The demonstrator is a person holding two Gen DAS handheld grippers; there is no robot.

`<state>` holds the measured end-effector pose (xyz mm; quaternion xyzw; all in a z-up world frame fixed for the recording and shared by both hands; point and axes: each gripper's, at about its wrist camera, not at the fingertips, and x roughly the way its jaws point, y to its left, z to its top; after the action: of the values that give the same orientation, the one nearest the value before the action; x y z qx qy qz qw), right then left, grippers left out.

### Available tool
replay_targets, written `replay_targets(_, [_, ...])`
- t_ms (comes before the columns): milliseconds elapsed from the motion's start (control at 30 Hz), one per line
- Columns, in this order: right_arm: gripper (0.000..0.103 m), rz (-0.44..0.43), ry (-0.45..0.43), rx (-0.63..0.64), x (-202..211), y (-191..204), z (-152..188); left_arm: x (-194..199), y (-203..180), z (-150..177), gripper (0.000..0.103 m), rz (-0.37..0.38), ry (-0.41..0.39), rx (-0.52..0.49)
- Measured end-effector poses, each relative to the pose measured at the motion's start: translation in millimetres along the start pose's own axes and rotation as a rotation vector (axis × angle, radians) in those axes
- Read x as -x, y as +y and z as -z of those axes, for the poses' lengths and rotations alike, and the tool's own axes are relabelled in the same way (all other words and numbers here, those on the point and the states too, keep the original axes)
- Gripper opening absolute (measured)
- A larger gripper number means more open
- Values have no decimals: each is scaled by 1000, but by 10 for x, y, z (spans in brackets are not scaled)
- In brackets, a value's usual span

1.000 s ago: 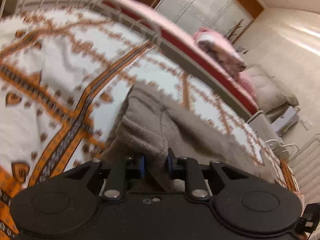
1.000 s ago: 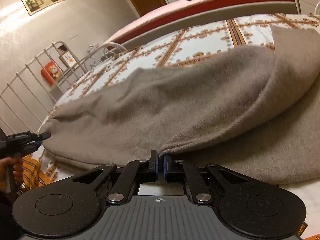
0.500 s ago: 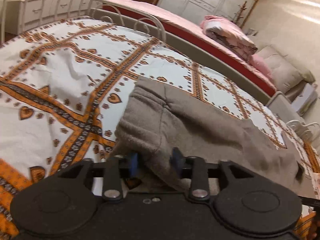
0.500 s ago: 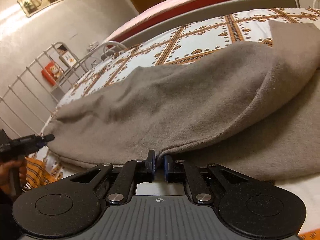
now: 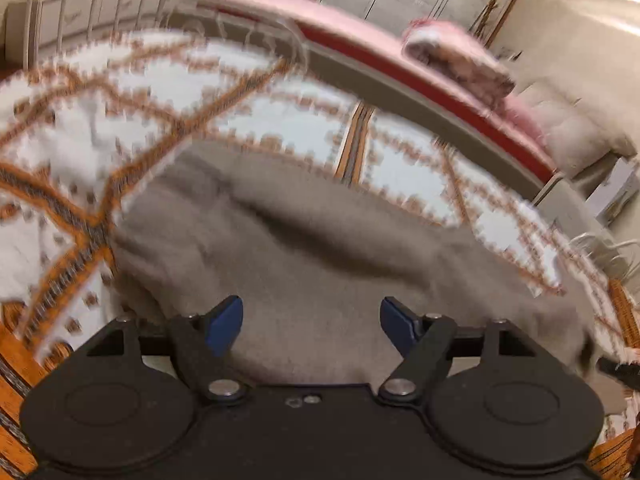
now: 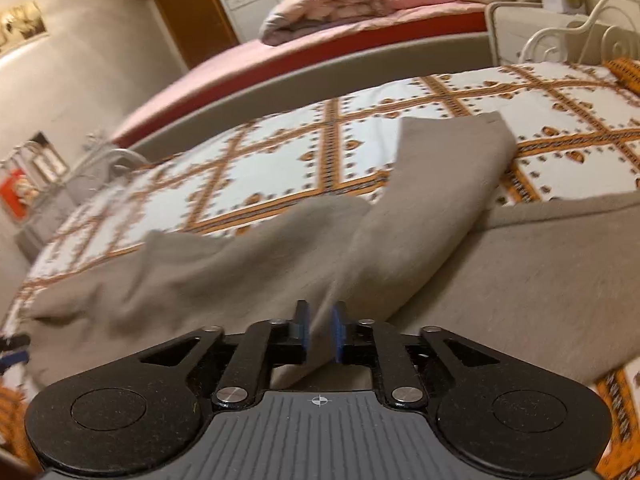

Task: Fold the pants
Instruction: 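Open both grippers to release the folded sweatpants, then grasp the sweatpants leg cuff with the right gripper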

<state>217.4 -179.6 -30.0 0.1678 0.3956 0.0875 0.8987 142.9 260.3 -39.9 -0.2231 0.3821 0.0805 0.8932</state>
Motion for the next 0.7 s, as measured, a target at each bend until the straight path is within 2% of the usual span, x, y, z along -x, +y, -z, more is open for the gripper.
replay_targets(33, [38, 29, 3, 11, -61, 13, -30, -38, 17, 19, 67, -2, 9, -11])
replay_targets(67, [56, 56, 0, 24, -111, 9, -52, -61, 26, 11, 68, 1, 8, -29])
replay_targets(100, [62, 86, -5, 39, -152, 0, -57, -69, 37, 5, 68, 6, 0, -38])
replay_targets(167, [61, 101, 1, 55, -247, -15, -61, -81, 77, 28, 68, 18, -4, -29])
replay_targets(233, [31, 101, 26, 36, -317, -97, -39, -78, 68, 23, 68, 23, -5, -35])
replay_targets(267, [5, 84, 53, 14, -340, -162, -22, -72, 69, 23, 69, 28, -6, -34])
replay_targets(333, [6, 72, 77, -36, -277, -268, 51, -62, 71, 24, 69, 37, -7, -29])
replay_targets(467, [5, 55, 92, -80, 66, -364, 280, -58, 99, 14, 68, 58, -5, -14])
replay_targets(567, [7, 49, 114, -87, 145, -457, 480, -55, 122, 9, 68, 71, -3, -6])
replay_targets(633, [13, 40, 104, -52, 172, -427, 433, -54, 133, 6, 69, 75, -3, 3])
replay_targets(667, [24, 64, 68, -10, 223, -362, 385, -55, 133, 5, 69, 75, -3, 5])
replay_targets(700, [29, 93, 12, 52, 282, -281, 337, -57, 133, 2, 69, 74, -3, 6])
